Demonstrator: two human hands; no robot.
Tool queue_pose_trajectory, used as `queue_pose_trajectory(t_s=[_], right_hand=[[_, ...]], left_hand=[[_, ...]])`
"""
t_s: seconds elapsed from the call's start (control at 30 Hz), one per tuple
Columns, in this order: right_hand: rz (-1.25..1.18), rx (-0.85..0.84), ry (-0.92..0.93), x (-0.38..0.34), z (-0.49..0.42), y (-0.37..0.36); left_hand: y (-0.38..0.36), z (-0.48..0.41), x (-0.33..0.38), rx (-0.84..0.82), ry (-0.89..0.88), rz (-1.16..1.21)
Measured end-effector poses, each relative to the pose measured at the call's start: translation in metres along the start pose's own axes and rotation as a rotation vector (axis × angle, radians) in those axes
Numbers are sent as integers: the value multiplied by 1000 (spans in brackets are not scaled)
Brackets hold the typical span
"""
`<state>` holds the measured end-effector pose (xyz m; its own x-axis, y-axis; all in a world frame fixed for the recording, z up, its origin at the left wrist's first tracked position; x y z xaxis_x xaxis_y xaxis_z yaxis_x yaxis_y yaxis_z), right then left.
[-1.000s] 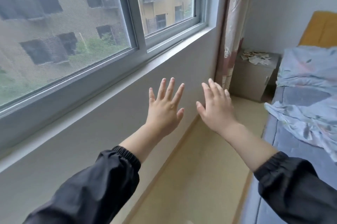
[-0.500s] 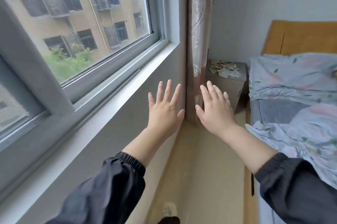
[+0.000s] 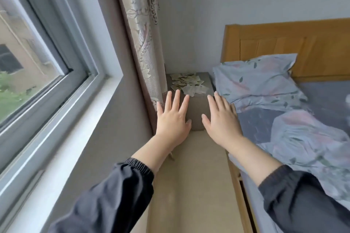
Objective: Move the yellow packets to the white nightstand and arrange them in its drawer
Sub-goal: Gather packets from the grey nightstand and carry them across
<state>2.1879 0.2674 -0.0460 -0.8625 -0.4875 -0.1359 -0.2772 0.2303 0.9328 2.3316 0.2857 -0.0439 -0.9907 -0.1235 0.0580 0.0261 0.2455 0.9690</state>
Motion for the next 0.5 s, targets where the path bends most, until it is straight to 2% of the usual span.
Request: queue_pose_trajectory(t_s=[0.17, 0.33, 0.5], right_hand=[[29, -1, -32, 95, -85, -39], [118, -28, 80, 196, -183, -71], [97, -91, 70, 282, -270, -110]], left_hand=[[-59, -112, 50, -9, -36, 2], [-108, -239, 97, -27, 18, -21], [-144, -341, 137, -73, 14, -45]])
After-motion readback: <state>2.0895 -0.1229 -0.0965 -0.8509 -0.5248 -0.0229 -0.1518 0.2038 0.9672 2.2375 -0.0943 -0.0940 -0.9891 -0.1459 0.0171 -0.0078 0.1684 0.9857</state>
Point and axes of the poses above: each hand's wrist, its own z-axis away from the middle knuckle, its own y-axis out of the back of the hand, x = y × z, the point moved 5 cm from there along -z, towards the middle knuckle, and after that the axes turned 12 degrees about y, right-handed, at the moved point
